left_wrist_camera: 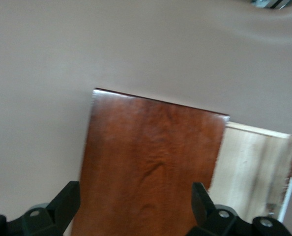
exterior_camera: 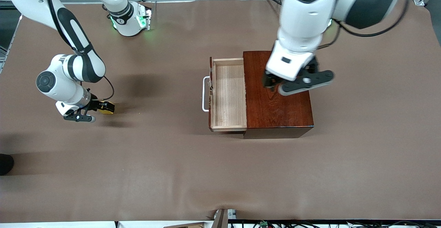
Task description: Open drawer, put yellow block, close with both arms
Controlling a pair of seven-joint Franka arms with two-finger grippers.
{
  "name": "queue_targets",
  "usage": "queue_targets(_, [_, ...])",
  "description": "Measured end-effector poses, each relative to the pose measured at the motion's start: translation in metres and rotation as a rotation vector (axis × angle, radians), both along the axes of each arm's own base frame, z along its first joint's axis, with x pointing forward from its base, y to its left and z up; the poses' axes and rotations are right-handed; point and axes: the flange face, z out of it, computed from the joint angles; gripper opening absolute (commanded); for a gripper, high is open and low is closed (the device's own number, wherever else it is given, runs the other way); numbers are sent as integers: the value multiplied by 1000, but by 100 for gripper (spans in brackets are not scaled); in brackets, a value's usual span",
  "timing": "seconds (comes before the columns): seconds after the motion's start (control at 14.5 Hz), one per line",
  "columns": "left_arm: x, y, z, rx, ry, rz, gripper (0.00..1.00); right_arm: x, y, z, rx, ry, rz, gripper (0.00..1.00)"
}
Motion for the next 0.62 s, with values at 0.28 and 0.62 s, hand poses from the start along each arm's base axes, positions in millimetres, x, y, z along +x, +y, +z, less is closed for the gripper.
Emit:
queue_targets(0.28, [7,64,17,18,40,-102,100,-2,-2,-7,1,13,-9,58])
queue_targets(0.62, [-7,120,36,24,47,-108,100,-4,-8,-13,2,20,-21,0])
